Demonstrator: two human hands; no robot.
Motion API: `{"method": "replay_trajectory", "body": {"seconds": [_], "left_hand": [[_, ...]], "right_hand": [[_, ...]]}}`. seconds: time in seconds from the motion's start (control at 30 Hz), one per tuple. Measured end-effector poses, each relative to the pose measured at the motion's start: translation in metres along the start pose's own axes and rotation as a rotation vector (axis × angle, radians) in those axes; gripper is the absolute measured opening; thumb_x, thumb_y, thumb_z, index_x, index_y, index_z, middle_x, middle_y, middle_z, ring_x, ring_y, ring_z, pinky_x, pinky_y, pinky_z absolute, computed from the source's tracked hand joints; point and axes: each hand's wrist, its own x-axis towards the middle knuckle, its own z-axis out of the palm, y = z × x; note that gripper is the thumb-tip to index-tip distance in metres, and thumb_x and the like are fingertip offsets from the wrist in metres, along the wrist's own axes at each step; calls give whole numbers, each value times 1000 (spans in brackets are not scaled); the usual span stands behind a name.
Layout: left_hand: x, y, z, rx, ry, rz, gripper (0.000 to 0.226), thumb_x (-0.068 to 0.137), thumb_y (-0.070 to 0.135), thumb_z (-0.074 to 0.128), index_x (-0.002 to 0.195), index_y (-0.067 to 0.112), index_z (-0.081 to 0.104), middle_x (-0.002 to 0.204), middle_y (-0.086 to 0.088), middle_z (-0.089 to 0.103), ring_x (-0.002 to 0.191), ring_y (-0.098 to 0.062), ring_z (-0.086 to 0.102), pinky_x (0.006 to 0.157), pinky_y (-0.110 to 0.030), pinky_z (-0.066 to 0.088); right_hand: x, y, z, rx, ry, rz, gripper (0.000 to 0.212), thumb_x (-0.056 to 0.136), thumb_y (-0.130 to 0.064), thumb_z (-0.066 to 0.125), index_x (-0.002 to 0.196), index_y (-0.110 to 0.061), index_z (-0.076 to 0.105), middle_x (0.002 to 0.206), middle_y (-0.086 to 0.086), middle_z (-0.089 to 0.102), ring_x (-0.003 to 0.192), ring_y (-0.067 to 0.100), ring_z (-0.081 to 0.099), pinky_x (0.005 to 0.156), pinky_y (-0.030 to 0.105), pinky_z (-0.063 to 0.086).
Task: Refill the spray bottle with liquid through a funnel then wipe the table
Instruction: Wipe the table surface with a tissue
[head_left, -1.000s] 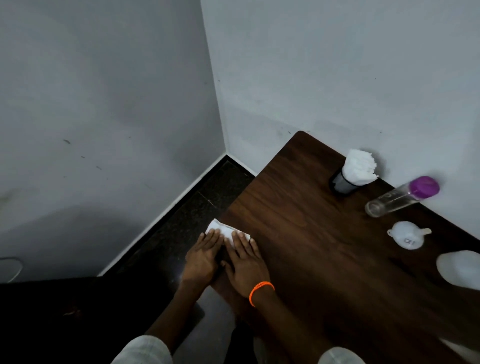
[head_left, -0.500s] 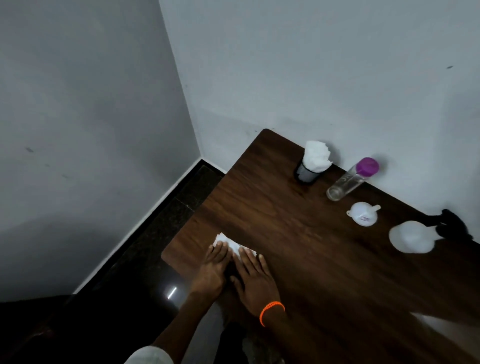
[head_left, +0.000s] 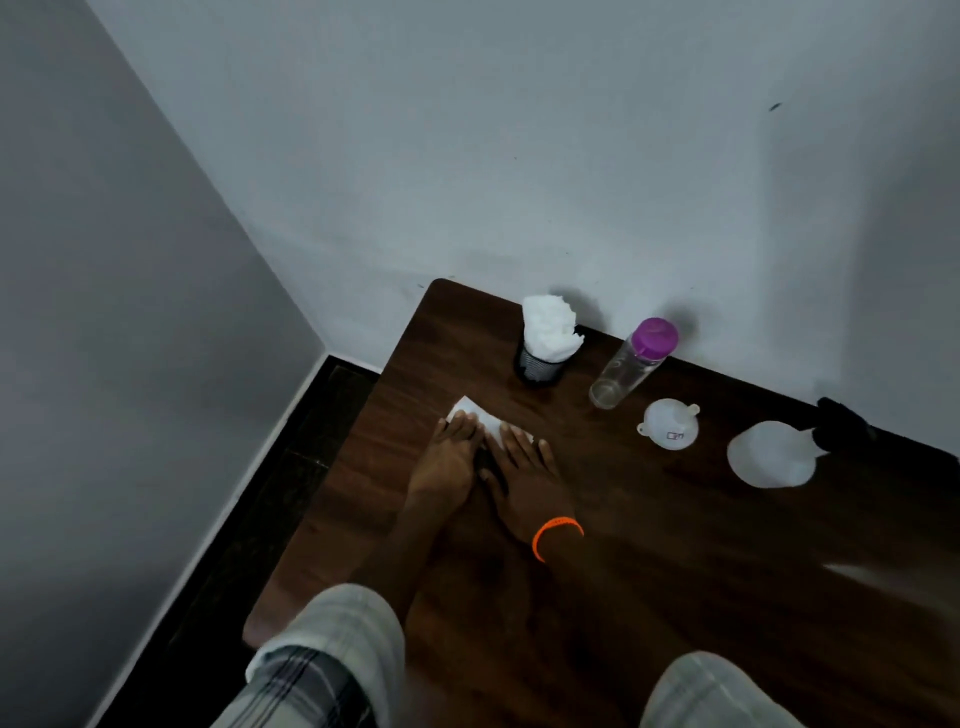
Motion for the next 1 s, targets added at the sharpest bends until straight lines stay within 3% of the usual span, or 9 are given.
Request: {"method": "replay_trajectory", "body": {"seconds": [0.07,0.23,0.3,0.4,0.53,0.73,0.9,1.0], "left_hand": [[27,1,-8,0,-2,20,60,100,24,49,155,7,34,166,-14,22,156,-29,14,124,-37,-6],[70,14,-14,46,-46,75,58,104,25,43,159,12,27,168,-10,12,157,-23,6,124,-36,-8],[73,20,-11,41,-34,102,60,101,31,25,158,11,27,168,-11,13,157,-25,6,125,-37,-7],[70,27,-5,-11,-3,137,85,83,40,4,155,7,35,165,-14,22,156,-28,14,125,-38,-2],[57,32,-2,-2,-15,134,80,85,37,10,150,5,45,161,-16,34,153,-30,25,126,-43,6],[16,30,13,32,1,96,58,93,32,49,145,7,52,155,-16,44,148,-29,35,125,-45,16],[-39,38,24,25,32,43,65,91,38,30,145,9,52,155,-13,45,148,-26,37,125,-41,15],[-73,45,33,13,45,8,66,85,38,34,138,7,59,148,-14,53,142,-27,46,124,-39,19]], "right_hand": [[17,12,-6,12,26,24,60,104,-51,29,160,-31,23,168,0,24,156,18,18,123,40,-3],[29,40,-18,11,65,85,58,106,-49,32,160,-29,27,168,1,25,156,19,18,125,43,3],[23,48,-20,24,76,111,58,106,-49,33,160,-31,25,168,1,23,156,19,17,126,44,4],[11,52,-19,48,73,130,58,106,-50,32,160,-31,24,168,2,21,157,18,13,127,45,4],[-5,47,-13,55,58,164,59,106,-52,31,161,-32,24,169,1,16,157,18,10,127,44,3],[-35,28,-10,84,-2,146,62,105,-54,26,162,-31,16,170,1,8,157,14,-1,125,38,-8],[-72,10,1,58,6,76,64,103,-54,27,161,-27,25,169,3,17,157,17,9,124,42,1],[-97,-1,10,37,-11,39,63,102,-53,31,160,-27,28,168,4,21,156,19,14,124,43,5]]}}
